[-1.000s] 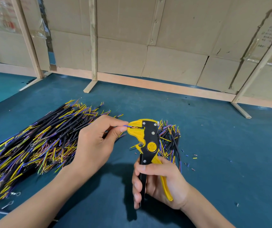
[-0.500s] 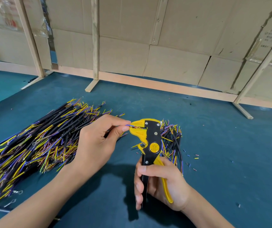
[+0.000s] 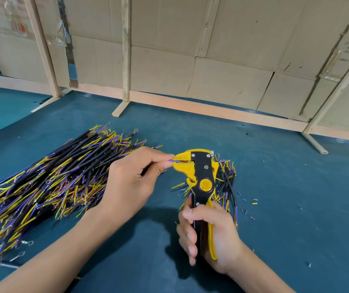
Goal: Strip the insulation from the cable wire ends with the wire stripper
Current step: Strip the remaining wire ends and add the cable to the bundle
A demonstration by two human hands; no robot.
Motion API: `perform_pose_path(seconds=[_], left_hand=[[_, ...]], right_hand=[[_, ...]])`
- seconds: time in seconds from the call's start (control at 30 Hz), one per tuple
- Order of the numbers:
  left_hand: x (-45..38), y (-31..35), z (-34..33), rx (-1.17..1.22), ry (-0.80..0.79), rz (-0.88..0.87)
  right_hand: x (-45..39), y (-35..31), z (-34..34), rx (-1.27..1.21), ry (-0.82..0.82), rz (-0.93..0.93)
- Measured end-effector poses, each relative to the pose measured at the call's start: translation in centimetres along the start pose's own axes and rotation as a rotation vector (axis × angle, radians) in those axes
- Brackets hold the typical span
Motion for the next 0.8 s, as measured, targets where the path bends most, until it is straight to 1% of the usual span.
perform_pose_path(seconds=[0.13,0.23,0.37,0.4,0.47,0.53,0.7,0.8], left_hand=[[0.1,0.0,0.0,-0.029,0.004,-0.009],[-0.2,-0.3,0.2,-0.140,0.030,-0.020],[-1.4,-2.7,2.8,-0.201,0.175,0.160],[-1.5,-3.1,3.4,-0.209,0.187,0.173],[-1.6,-3.1,3.8,-0.227,0.175,0.143],[-1.4,-2.4,3.3,-0.204,0.146,0.093],[-0.4,-1.2,1.2,-0.127,0.044,-0.002],[-0.2,-1.1,0.7,-0.118,-0.018,-0.030]], right_hand=[[0.0,-0.1,-0.1,0.009,-0.005,-0.004],[0.0,0.0,-0.2,-0.003,0.040,0.000],[0.2,0.1,0.5,-0.065,0.173,-0.003],[0.2,0.0,0.7,-0.076,0.193,-0.002],[0.1,-0.2,0.7,-0.088,0.202,0.012],[0.1,-0.3,0.4,-0.083,0.176,0.031],[0.1,0.0,-0.7,-0.124,0.042,0.085],[0.0,-0.1,-0.6,-0.176,0.042,0.119]])
Point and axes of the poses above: each hand's wrist, its own x-axis away from the middle knuckle, its own z-axis out of the back of the hand, y = z × x, the point moved 7 cm from there along -x, towards the middle knuckle, and after that the axes turned 3 degrees about z, right-handed, at the moved point
